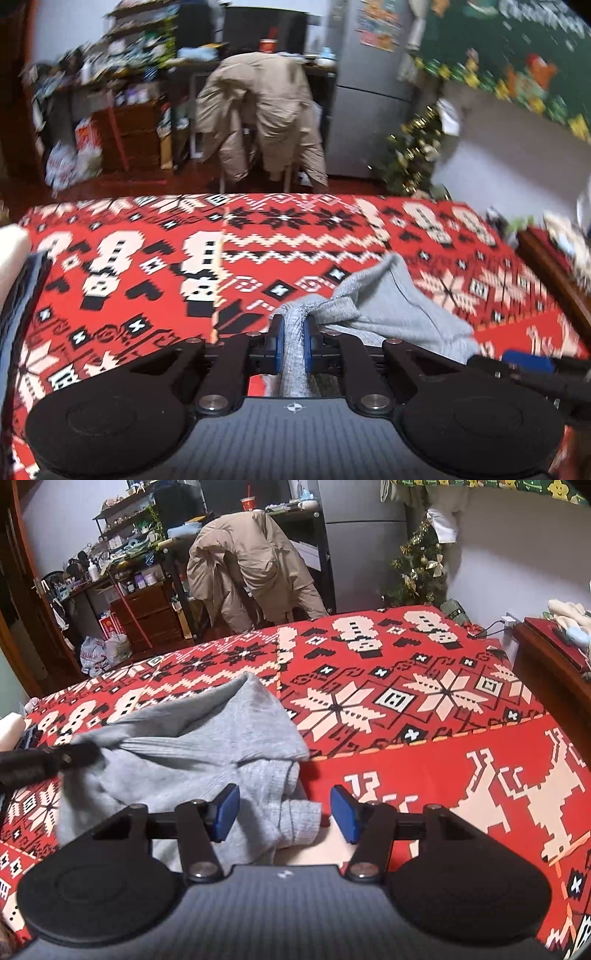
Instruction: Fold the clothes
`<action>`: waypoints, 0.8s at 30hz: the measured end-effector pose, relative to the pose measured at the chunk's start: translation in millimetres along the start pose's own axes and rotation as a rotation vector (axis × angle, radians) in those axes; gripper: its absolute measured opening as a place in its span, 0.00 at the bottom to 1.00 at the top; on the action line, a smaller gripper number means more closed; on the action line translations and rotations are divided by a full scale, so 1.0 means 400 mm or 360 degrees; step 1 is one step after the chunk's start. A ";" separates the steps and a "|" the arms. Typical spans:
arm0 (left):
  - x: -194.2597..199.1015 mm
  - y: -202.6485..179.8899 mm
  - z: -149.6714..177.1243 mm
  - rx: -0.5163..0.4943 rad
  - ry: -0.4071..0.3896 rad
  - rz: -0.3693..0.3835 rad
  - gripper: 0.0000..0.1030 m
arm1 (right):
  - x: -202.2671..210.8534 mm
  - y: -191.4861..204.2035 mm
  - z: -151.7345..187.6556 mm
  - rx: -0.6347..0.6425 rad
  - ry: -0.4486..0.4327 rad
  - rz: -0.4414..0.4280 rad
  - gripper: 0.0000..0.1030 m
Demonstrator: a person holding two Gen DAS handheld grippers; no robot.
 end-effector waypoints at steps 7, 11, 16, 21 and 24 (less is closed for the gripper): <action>-0.035 0.058 -0.006 0.0171 0.0143 0.0046 0.15 | -0.008 -0.003 -0.010 -0.0029 -0.0024 -0.0019 0.58; -0.029 0.078 -0.011 0.0260 0.0180 0.0140 0.19 | -0.011 0.003 -0.012 -0.0017 -0.0027 -0.0024 0.58; -0.014 0.103 -0.014 0.0320 0.0185 0.0138 0.24 | -0.008 0.004 -0.013 -0.0020 -0.0037 -0.0033 0.58; 0.006 0.123 -0.006 0.0368 0.0213 0.0161 0.28 | -0.010 -0.001 -0.017 -0.0034 -0.0050 -0.0030 0.58; 0.028 0.132 0.006 0.0397 0.0257 0.0200 0.28 | -0.016 -0.003 -0.021 -0.0040 -0.0051 -0.0029 0.58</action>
Point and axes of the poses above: each gripper's, at about its wrist camera, not at the fingertips, and x roughly against the way its jaws point, y to its left, z to its underside, the point moved 1 cm from there along -x, roughly the way its jaws point
